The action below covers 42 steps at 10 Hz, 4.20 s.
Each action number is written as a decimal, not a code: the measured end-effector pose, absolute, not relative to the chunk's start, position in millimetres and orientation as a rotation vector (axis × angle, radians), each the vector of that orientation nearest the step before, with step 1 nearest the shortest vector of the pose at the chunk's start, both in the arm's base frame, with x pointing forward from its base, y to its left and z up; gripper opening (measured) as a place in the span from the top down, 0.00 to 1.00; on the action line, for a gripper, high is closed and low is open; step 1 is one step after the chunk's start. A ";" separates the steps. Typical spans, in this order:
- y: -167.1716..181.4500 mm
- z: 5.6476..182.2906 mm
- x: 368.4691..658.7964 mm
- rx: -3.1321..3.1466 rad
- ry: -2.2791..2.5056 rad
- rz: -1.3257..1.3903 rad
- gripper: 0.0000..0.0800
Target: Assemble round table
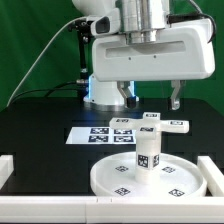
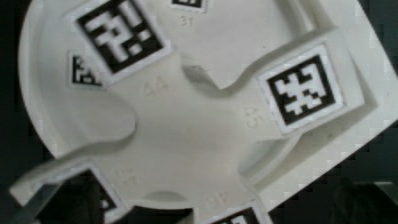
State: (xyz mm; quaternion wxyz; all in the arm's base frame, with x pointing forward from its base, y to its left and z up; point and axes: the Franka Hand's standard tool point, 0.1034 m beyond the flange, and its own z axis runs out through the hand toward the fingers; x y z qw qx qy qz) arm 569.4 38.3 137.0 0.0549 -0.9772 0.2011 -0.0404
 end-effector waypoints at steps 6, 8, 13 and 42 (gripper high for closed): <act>36.0 122.8 565.1 -3.069 -0.263 -0.128 0.19; 23.0 124.8 570.2 -3.028 -0.780 -0.123 0.19; 33.1 121.4 563.6 -3.030 -0.732 -0.059 0.19; 22.6 115.5 564.6 -3.081 -0.308 0.023 0.19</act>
Offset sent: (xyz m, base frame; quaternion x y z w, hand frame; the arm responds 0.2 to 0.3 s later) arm 0.0000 0.0000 0.0000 0.0000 0.0000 -0.1296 0.9916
